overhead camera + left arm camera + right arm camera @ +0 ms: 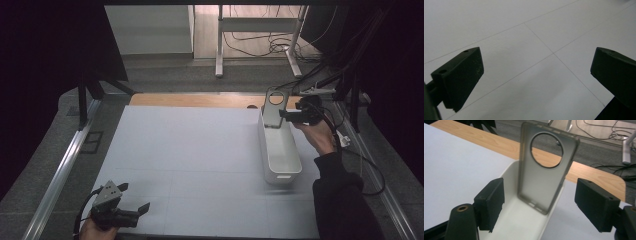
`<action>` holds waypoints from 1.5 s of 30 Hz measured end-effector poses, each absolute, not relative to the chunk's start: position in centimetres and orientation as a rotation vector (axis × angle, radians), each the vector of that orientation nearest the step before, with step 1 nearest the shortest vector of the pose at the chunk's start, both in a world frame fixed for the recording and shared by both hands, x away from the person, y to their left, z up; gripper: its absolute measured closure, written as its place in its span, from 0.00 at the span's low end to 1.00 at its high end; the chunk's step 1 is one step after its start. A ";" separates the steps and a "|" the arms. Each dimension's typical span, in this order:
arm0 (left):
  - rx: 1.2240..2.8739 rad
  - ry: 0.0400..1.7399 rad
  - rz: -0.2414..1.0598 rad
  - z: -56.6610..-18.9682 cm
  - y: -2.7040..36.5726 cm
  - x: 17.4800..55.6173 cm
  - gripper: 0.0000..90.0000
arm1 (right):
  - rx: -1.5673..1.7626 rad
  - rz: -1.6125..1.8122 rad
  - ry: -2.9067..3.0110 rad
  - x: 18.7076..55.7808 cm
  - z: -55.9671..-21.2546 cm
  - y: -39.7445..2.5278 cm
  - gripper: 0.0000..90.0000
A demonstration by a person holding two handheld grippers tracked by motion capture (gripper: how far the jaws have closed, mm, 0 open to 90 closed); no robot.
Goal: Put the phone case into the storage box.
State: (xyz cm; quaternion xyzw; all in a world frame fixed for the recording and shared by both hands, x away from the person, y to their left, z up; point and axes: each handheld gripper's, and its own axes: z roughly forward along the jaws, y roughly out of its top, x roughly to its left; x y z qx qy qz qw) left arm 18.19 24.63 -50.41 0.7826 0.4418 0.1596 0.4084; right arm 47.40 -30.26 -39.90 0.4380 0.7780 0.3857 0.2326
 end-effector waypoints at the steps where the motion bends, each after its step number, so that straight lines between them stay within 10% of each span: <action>1: 1.972 1.116 0.396 -50.4 24.7 18.2 0.00 | 1.209 1.062 2.147 47.2 -39.9 -30.2 0.26; 45: 1.940 1.101 0.391 -50.4 25.0 18.0 0.00 | 1.143 1.125 2.353 37.7 -40.5 -26.6 0.06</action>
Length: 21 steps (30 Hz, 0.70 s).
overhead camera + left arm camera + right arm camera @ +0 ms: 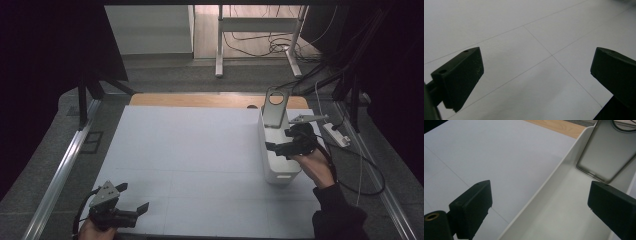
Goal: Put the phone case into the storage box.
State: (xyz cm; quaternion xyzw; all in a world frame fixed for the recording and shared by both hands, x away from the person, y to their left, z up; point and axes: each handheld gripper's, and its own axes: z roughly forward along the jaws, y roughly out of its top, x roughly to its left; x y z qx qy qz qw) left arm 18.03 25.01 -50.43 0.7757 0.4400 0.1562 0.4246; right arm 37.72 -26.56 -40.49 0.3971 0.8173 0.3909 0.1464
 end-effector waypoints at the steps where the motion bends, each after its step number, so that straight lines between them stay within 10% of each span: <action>1: 1.940 1.101 0.388 -50.4 25.0 18.0 0.00 | 1.139 1.127 2.354 37.6 -40.5 -26.5 0.06; 21: 1.944 1.117 0.396 -50.4 25.0 18.0 0.00 | 1.136 1.109 2.394 33.6 -41.8 -26.1 0.01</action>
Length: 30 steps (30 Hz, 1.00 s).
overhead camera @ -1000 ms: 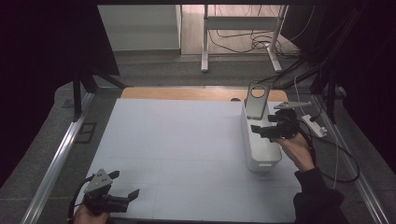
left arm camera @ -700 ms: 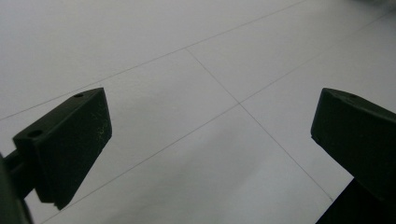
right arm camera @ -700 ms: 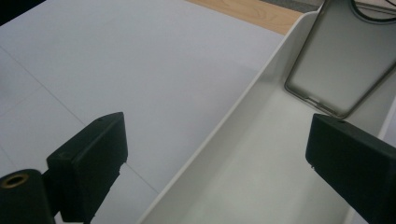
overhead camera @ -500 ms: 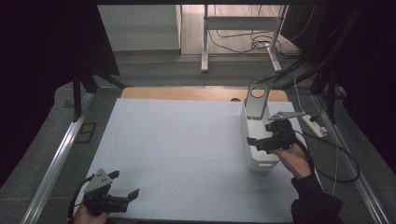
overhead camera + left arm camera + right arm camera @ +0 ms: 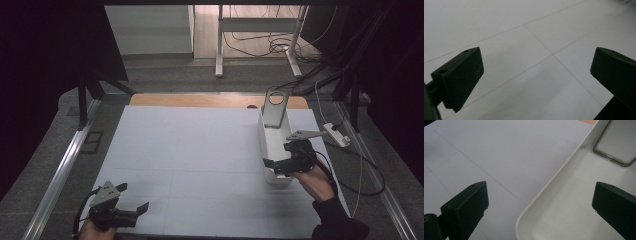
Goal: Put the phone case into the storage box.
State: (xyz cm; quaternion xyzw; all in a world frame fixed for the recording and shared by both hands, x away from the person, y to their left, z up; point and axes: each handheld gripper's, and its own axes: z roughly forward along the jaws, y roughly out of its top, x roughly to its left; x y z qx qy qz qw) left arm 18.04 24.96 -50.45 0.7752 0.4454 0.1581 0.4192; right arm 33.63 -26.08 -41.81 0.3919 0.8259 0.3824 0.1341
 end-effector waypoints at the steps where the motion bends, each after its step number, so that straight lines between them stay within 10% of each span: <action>1: 1.946 1.116 0.396 -50.5 25.0 18.1 0.00 | 1.135 1.111 2.391 33.4 -41.8 -26.2 0.01; 30: 1.955 1.110 0.394 -50.5 24.9 18.0 0.00 | 1.148 1.093 2.296 27.5 -42.1 -29.1 0.00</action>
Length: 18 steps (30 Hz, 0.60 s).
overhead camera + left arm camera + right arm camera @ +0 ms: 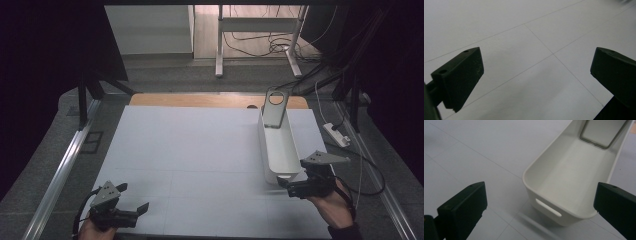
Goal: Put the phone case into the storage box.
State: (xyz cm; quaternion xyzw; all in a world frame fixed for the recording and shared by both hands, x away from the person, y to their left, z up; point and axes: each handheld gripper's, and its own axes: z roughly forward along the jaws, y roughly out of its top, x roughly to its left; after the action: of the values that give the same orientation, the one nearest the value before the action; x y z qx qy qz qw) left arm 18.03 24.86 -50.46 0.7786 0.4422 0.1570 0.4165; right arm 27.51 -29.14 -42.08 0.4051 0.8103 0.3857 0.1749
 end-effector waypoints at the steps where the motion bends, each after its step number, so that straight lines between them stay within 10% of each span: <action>1: 1.956 1.111 0.395 -50.5 24.9 18.0 0.00 | 1.155 1.094 2.291 27.4 -42.1 -29.3 0.00; 18: 1.951 1.113 0.399 -50.4 24.9 18.0 0.00 | 1.200 1.096 2.230 24.5 -43.4 -31.6 0.00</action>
State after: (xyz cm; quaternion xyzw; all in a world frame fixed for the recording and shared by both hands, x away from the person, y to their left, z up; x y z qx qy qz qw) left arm 18.01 24.90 -50.45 0.7772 0.4435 0.1590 0.4171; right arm 24.51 -31.58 -43.37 0.4269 0.7935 0.3900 0.1899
